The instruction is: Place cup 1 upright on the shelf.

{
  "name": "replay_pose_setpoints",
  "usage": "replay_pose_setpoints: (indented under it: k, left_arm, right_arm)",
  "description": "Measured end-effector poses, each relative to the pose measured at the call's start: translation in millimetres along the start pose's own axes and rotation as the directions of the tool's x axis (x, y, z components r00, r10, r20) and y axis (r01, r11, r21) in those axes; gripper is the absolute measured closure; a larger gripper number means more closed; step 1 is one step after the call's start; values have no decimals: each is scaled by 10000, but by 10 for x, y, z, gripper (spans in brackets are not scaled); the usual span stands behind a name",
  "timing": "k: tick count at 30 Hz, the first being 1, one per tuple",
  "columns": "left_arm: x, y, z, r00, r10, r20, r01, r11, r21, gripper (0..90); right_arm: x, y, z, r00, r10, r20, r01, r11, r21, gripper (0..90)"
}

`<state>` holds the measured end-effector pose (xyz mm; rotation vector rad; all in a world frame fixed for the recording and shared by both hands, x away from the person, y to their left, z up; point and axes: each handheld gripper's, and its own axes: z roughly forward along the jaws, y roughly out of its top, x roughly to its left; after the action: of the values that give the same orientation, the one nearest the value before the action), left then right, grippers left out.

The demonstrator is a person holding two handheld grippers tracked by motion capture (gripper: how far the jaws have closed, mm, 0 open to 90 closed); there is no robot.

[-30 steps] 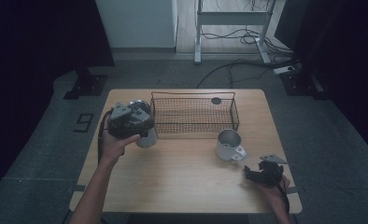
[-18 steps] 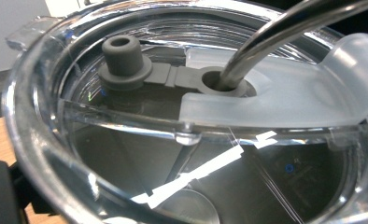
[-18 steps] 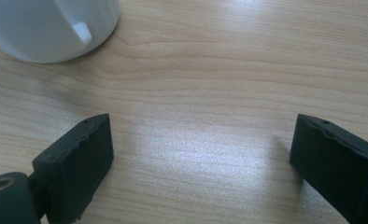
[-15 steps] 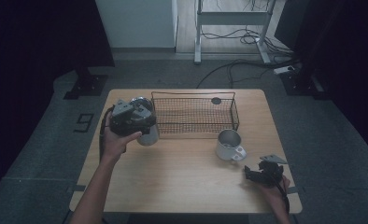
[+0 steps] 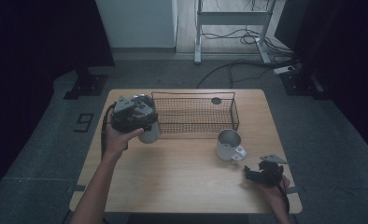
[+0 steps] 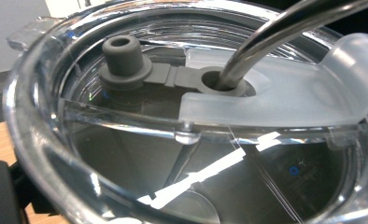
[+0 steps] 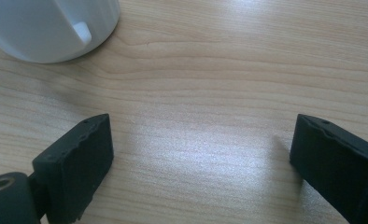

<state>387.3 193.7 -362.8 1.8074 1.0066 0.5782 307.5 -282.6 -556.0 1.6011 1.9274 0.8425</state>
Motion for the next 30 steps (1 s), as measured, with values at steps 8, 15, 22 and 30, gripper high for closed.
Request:
replay_pose_setpoints:
  k: [8, 15, 22, 30]
  left_arm:
    - [23, 48, 79, 9999, 60, 92, -61, 10000, 12, 38]
    - [98, 76, 228, 9999, -3, 103, 3, 10000, 65, 38]
    - [143, 81, 341, 10000, -80, 37, 79, 9999, 99, 39]
    - [139, 127, 472, 9999, -116, -17, 116, 9997, 235, 39]
  right_arm:
    - [1, -1, 2, 10000, 13, 8, -13, 10000, -22, 59]
    - [-3, 8, 14, 10000, 8, 22, -8, 10000, -52, 59]
    - [-3, 10, 14, 10000, -1, 34, 1, 10000, -43, 59]
    - [-3, 9, 14, 10000, 8, 20, -8, 10000, -41, 60]
